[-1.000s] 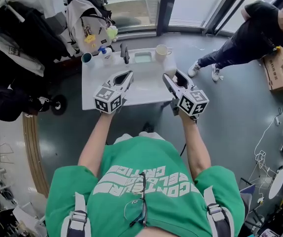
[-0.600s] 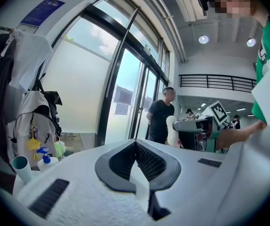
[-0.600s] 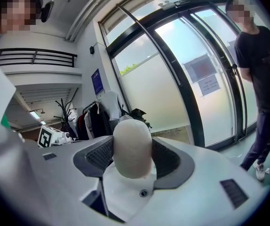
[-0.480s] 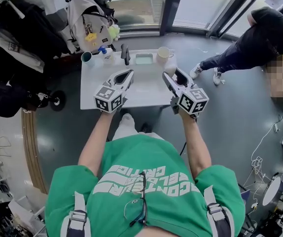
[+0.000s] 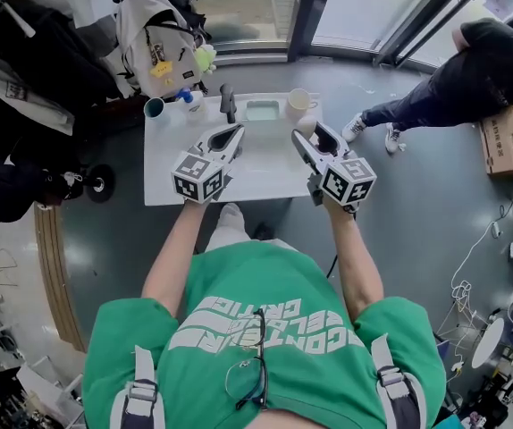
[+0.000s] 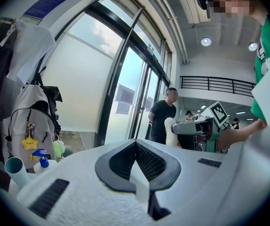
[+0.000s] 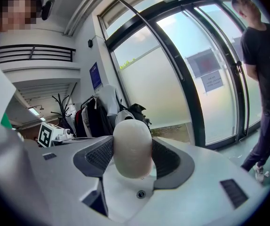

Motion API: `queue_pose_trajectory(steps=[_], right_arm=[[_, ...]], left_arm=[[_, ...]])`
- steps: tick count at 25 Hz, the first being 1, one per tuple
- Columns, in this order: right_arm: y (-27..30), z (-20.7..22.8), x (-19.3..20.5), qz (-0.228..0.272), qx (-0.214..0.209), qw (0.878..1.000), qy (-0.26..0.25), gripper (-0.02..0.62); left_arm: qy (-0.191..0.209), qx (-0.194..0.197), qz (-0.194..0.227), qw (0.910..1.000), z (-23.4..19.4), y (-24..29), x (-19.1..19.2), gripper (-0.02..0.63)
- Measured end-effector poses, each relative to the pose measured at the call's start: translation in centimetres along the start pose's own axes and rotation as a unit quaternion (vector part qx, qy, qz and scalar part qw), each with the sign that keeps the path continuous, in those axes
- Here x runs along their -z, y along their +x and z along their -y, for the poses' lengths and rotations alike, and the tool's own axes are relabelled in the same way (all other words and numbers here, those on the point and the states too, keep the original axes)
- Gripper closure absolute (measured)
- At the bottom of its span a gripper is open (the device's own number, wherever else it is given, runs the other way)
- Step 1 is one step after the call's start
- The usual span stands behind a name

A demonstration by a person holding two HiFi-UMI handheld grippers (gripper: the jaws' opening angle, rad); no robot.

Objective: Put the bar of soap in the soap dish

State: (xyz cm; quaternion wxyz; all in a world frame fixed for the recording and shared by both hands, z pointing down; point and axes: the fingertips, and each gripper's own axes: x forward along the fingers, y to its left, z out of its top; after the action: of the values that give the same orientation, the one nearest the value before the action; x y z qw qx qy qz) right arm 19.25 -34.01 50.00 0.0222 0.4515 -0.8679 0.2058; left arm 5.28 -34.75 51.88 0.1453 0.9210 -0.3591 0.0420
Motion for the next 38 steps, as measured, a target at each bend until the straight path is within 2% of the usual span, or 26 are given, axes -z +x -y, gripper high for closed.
queue_pose_trajectory(steps=[10, 21, 30, 38], right_arm=[[4.6, 1.5, 1.4, -0.037, 0.013, 0.999, -0.006, 0.341], [10.7, 3.6, 5.2, -0.102, 0.026, 0.994, -0.021, 0.341], [16.0, 5.4, 9.7, -0.165, 0.024, 0.985, -0.033, 0.341], [19.8, 7.2, 13.1, -0.225, 0.027, 0.972, -0.066, 0.341]], left_arm=[[-0.020, 0.023, -0.018, 0.9994, -2.4, 2.3, 1.5, 0.601], [-0.041, 0.046, -0.044, 0.9971, -4.9, 4.1, 4.1, 0.601], [-0.057, 0.054, -0.062, 0.9950, -6.8, 5.4, 6.1, 0.601], [-0.070, 0.055, -0.067, 0.9937, -7.8, 5.6, 7.2, 0.601]])
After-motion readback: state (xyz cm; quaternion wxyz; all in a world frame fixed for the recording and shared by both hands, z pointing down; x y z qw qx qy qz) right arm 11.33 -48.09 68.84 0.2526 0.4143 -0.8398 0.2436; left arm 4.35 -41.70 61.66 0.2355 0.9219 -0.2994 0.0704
